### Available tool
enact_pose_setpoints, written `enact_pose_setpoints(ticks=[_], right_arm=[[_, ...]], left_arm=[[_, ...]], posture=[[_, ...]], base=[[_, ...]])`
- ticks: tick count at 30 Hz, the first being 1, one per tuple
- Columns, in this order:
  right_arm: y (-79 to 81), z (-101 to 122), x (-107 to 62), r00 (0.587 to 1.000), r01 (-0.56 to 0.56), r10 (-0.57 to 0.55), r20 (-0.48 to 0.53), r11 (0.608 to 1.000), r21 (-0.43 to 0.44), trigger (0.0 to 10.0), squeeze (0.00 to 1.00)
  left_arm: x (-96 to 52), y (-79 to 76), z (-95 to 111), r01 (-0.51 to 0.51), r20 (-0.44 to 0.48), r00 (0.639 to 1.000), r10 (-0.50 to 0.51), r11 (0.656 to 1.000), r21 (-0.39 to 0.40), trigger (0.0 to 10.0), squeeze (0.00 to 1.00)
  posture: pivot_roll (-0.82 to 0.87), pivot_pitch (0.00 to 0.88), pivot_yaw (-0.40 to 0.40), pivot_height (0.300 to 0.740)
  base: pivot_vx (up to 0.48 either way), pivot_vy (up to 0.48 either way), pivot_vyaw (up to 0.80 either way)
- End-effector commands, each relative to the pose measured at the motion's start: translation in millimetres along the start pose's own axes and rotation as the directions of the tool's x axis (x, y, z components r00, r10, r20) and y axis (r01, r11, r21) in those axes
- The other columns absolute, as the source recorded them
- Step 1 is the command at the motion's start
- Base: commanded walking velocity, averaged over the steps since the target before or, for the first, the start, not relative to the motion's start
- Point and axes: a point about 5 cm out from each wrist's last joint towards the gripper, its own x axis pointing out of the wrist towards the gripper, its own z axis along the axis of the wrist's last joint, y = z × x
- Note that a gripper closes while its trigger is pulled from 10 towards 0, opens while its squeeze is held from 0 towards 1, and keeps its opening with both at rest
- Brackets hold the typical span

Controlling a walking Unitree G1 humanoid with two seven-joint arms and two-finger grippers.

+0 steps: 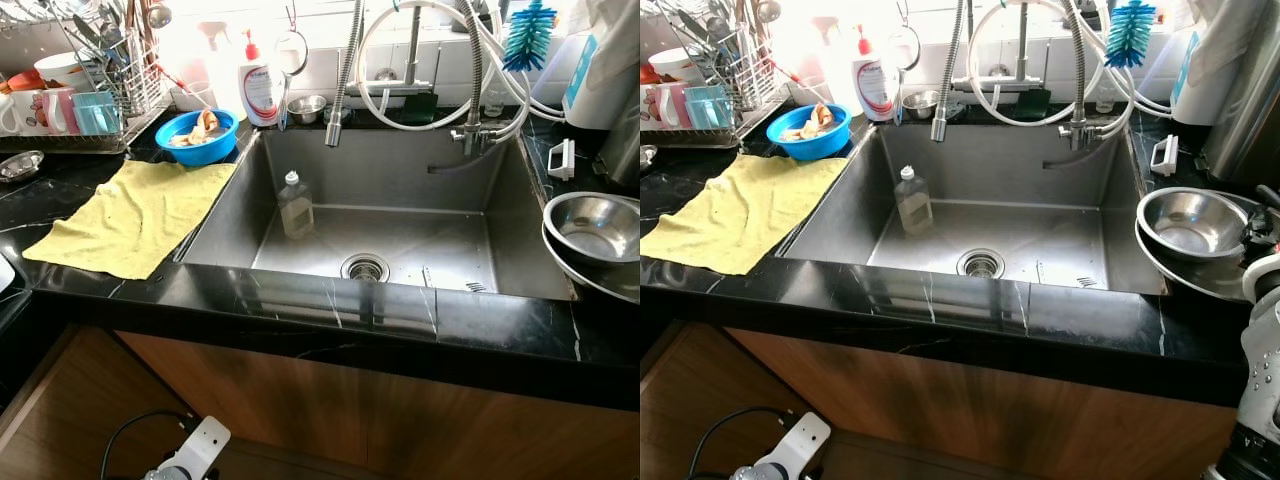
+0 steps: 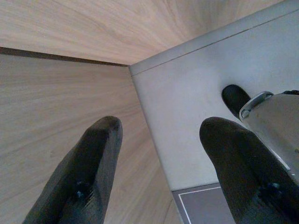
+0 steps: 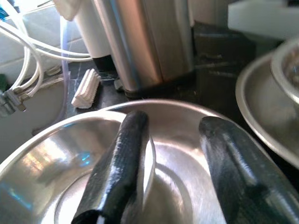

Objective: Kitchen organization

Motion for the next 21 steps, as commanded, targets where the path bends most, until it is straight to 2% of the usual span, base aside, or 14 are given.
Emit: enact_pose_setpoints(ticks=[1,5,17,21], right_arm=[[4.5,-4,2.1,0.999,-0.018,0.019,-0.029,0.999,0.038,10.0,0.00],[11.5,-14,3.1,0.995,-0.053,0.061,-0.075,0.993,0.103,10.0,0.00],[15.7,-13,2.9,0.994,-0.070,0.080,-0.080,0.990,0.122,10.0,0.00],[17.3,-11,3.2,0.996,-0.048,0.061,-0.071,0.984,0.172,10.0,0.00]], left_arm=[[-0.8,4.3,-2,-0.008,-0.010,1.000,0.008,1.000,0.013,10.0,0.00],[-0.7,4.4,-2,-0.009,-0.009,1.000,0.009,1.000,0.011,10.0,0.00],[-0.6,4.3,-1,-0.008,-0.007,1.000,0.008,1.000,0.009,10.0,0.00],[-0.5,4.2,-1,-0.007,-0.005,1.000,0.007,1.000,0.013,10.0,0.00]], posture=[[-0.15,0.000,0.098,0.740],[-0.15,0.000,0.097,0.740],[-0.14,0.000,0.097,0.740],[-0.14,0.000,0.097,0.740]], base=[[0.000,0.000,0.00],[0.000,0.000,0.00],[0.000,0.000,0.00],[0.000,0.000,0.00]])
